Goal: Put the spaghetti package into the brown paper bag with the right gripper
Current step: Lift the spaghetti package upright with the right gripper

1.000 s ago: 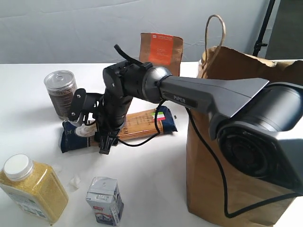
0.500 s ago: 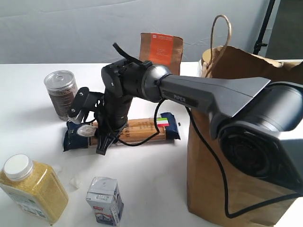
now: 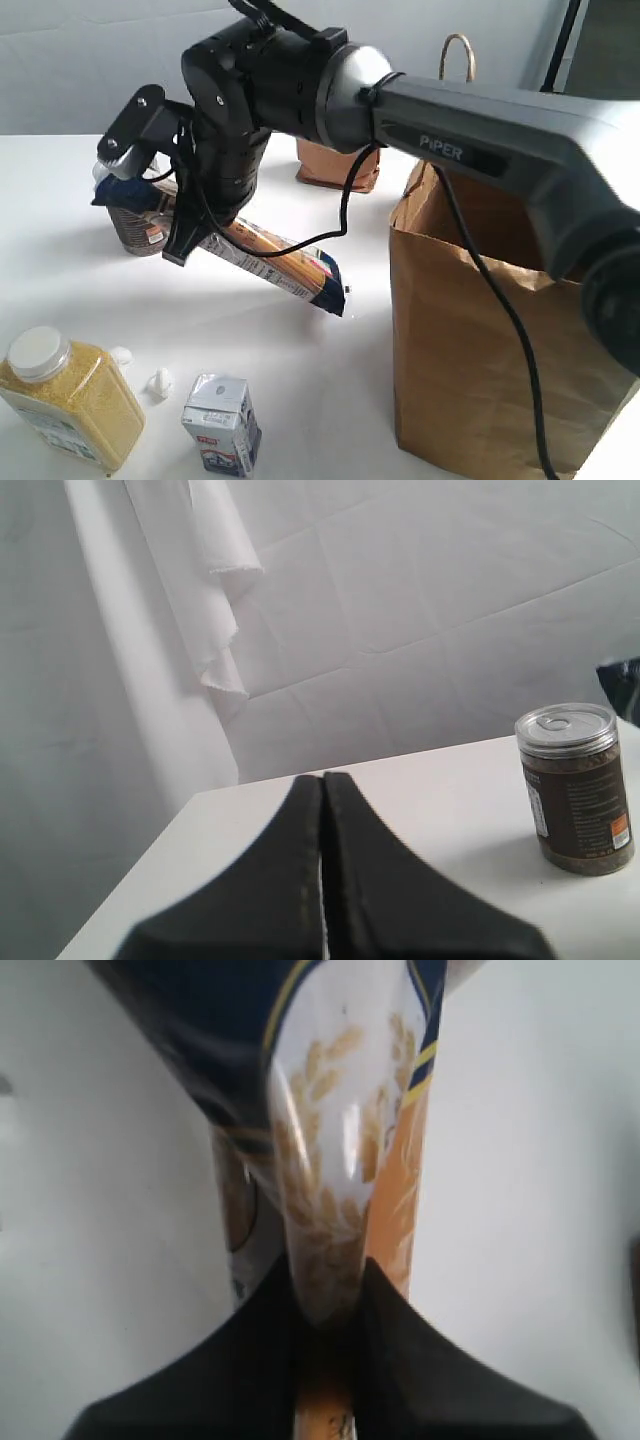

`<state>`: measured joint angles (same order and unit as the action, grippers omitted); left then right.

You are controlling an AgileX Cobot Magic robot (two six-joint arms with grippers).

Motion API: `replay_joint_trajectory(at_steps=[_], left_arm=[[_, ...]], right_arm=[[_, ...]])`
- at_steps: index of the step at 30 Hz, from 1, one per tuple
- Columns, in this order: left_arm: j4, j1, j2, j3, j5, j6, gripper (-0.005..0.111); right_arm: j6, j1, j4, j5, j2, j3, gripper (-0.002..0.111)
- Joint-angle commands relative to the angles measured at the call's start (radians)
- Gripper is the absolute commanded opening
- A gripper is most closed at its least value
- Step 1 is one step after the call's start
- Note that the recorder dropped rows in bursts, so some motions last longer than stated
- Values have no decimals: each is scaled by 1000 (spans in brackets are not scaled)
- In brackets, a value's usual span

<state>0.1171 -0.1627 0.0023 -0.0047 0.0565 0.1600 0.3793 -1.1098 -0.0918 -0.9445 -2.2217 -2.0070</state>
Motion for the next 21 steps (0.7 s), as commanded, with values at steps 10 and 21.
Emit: replay_joint_trajectory(at_steps=[10, 21], left_arm=[[-4, -2, -2, 5, -5, -4, 0], [-4, -2, -2, 5, -5, -4, 0]], right_arm=[[-198, -115, -130, 165, 287, -7, 0], [-325, -238, -239, 226, 489, -7, 0]])
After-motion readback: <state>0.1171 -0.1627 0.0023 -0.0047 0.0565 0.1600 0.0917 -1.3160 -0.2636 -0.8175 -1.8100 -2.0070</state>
